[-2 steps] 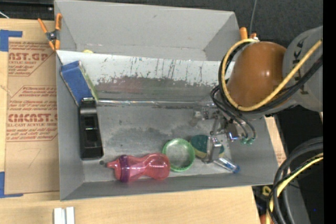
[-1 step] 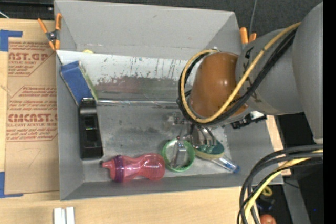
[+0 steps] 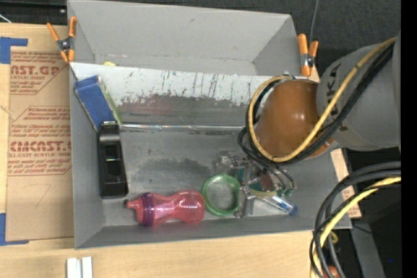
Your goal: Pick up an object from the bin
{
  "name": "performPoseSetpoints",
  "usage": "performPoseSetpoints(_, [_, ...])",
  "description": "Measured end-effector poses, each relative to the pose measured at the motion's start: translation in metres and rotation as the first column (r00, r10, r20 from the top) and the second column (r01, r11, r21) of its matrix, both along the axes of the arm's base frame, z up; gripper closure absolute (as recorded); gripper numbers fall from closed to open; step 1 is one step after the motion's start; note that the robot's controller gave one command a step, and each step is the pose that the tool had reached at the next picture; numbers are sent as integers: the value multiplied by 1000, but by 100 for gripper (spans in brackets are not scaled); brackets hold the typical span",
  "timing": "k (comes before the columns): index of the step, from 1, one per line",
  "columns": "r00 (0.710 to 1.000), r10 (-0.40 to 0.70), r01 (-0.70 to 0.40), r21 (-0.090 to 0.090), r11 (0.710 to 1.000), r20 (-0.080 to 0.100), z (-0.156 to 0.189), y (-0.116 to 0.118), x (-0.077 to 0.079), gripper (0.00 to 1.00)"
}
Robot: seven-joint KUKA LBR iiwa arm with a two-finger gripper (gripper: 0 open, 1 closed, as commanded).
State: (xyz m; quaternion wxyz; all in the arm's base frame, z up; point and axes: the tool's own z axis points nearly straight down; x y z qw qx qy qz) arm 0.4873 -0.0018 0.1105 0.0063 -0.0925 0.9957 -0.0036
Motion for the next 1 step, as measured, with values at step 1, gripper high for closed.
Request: performPoseSetpoints(1, [999,-47,47,2,999,1,-12,20,2,0])
